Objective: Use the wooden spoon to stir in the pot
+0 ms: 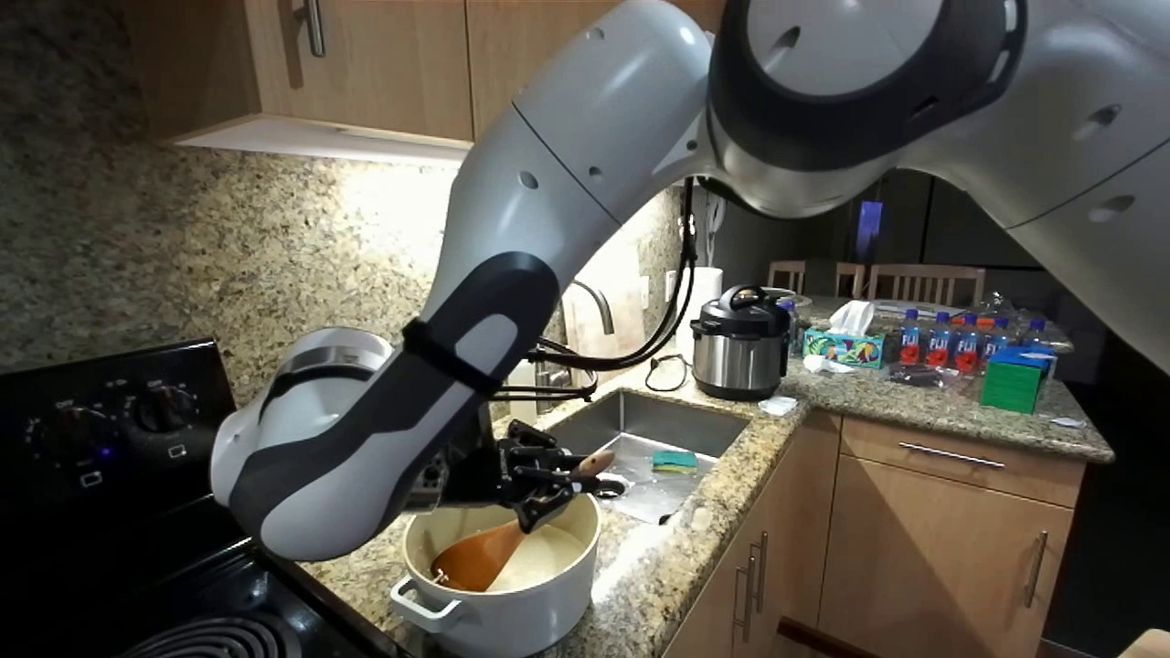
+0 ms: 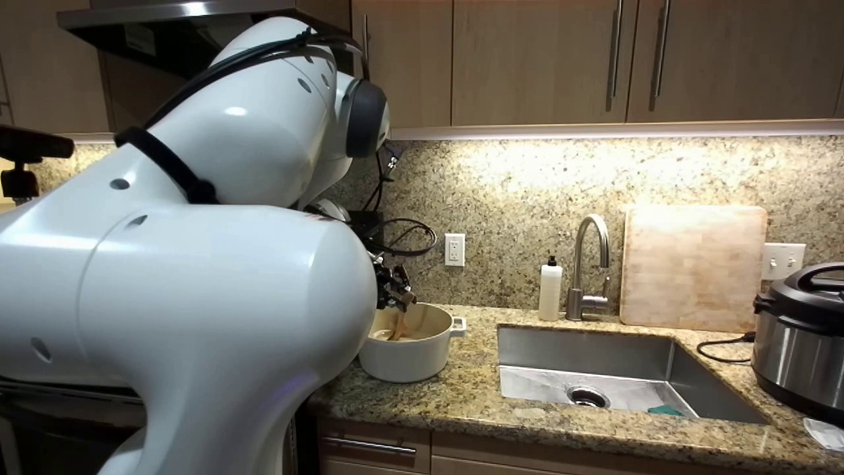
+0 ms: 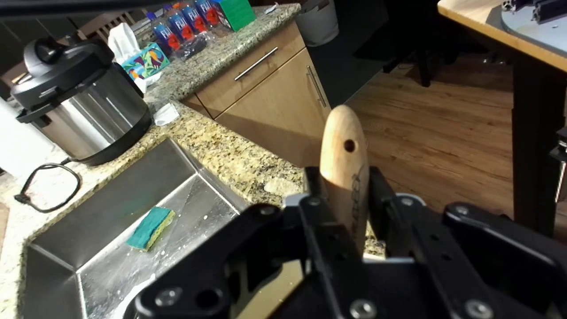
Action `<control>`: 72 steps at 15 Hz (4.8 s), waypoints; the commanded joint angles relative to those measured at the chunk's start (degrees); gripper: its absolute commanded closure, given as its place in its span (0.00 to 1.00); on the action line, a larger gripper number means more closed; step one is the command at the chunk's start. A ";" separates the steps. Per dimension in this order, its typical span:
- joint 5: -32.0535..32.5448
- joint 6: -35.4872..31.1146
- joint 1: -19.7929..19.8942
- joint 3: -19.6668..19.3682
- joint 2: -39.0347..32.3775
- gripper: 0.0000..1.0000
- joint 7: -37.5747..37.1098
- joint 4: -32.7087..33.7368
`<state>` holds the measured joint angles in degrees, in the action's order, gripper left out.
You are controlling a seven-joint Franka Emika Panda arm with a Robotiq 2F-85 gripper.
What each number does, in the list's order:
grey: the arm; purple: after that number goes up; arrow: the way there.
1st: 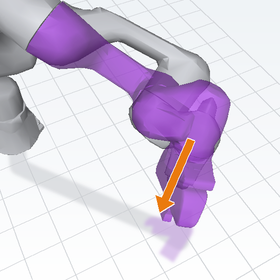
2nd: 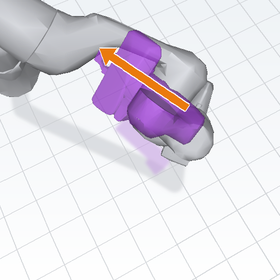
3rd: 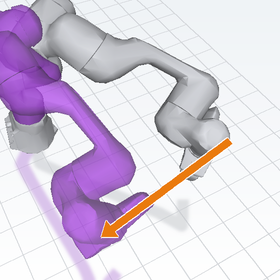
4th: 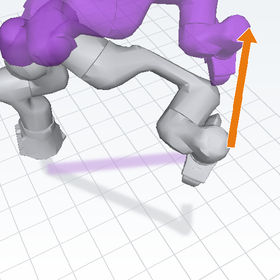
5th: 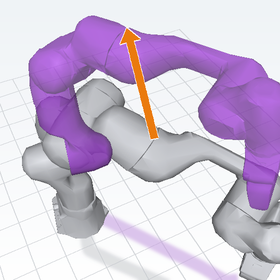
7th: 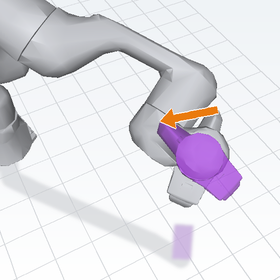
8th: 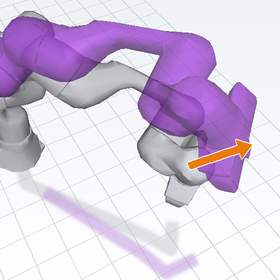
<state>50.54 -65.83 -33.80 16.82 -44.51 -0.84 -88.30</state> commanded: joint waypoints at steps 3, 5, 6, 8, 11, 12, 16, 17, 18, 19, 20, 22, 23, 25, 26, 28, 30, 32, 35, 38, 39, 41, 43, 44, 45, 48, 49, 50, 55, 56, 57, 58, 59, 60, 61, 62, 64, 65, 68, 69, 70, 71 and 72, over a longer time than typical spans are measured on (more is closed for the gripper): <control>1.79 2.12 -1.50 0.50 1.14 0.91 4.05 -2.65; 1.81 1.14 -0.56 0.77 3.18 0.91 4.66 -5.84; 1.91 0.75 -0.06 0.81 4.01 0.91 4.86 -7.22; 1.91 0.00 1.45 0.88 6.15 0.91 4.71 -10.57; 1.62 -0.61 4.36 1.17 9.16 0.91 4.69 -14.60; 1.61 -0.53 5.21 1.28 9.73 0.91 4.79 -15.19; 0.85 0.53 7.16 0.88 8.74 0.91 2.89 -12.86; 1.08 1.03 6.99 0.73 7.65 0.91 2.69 -11.43; 0.98 1.43 6.87 0.73 6.86 0.91 2.75 -10.32; 0.95 1.57 6.41 0.61 5.95 0.91 1.75 -8.98; 0.92 1.62 5.98 0.50 5.18 0.91 0.76 -7.75; 0.94 2.27 4.77 0.23 2.82 0.91 -0.28 -4.02; 1.10 2.52 4.06 0.11 1.54 0.91 -0.49 -2.25; 1.68 2.94 2.36 -0.08 -0.99 0.91 -0.36 1.00; 1.93 3.17 1.46 -0.11 -2.19 0.91 0.16 2.36; 2.47 3.33 -0.16 -0.15 -3.55 0.91 1.49 3.80; 3.35 2.89 -1.19 0.00 -3.03 0.91 2.31 2.33; 4.10 2.36 -1.18 0.38 -0.78 0.91 2.22 -1.48; 4.34 0.89 0.09 0.95 2.67 0.91 1.64 -7.03; 4.62 -0.64 2.17 1.08 6.24 0.91 0.46 -12.85; 4.59 -1.07 2.96 1.16 7.30 0.91 0.16 -14.41; 4.42 -1.77 4.64 1.24 9.14 0.91 -0.21 -16.87; 3.57 -2.54 6.24 0.81 10.05 0.91 -3.55 -17.32; 3.24 -2.78 6.83 0.54 10.24 0.91 -5.09 -17.16; 3.01 -2.68 7.15 0.25 9.97 0.91 -6.61 -16.18; 2.98 -2.42 7.01 -0.49 8.09 0.91 -11.32 -12.62; 3.15 -1.85 6.41 -0.63 7.01 0.91 -12.04 -10.93; 3.22 -1.46 5.95 -0.64 6.27 0.91 -12.68 -9.63; 4.47 0.77 1.44 -0.71 0.57 0.91 -12.40 -1.76; 4.92 1.37 0.25 -0.80 -0.66 0.91 -12.08 -0.51; 5.17 1.84 -0.83 -1.02 -1.66 0.91 -11.73 0.58; 5.32 2.48 -1.86 -1.26 -2.67 0.91 -11.23 1.65; 5.47 3.16 -2.70 -1.33 -3.40 0.91 -9.77 2.21; 5.58 3.71 -3.44 -1.39 -3.99 0.91 -8.66 2.62; 5.71 4.48 -4.10 -1.43 -4.48 0.91 -7.80 2.86; 6.08 5.12 -4.63 -1.44 -4.49 0.91 -7.14 2.39; 6.86 5.57 -5.21 -1.35 -3.64 0.91 -6.14 0.21; 7.16 5.74 -5.12 -1.10 -2.88 0.91 -4.68 -1.21; 8.18 5.02 -3.87 -0.36 0.68 0.91 -1.83 -6.84; 8.41 4.78 -3.40 -0.25 1.73 0.91 -1.51 -8.59; 8.39 4.71 -2.79 -0.20 2.94 0.91 -1.50 -10.63; 8.40 4.71 -2.27 -0.17 3.97 0.91 -1.60 -12.30; 8.39 4.62 -1.50 -0.22 5.08 0.91 -1.92 -13.94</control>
<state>57.32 -60.70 -37.79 15.65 -45.02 -4.51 -94.02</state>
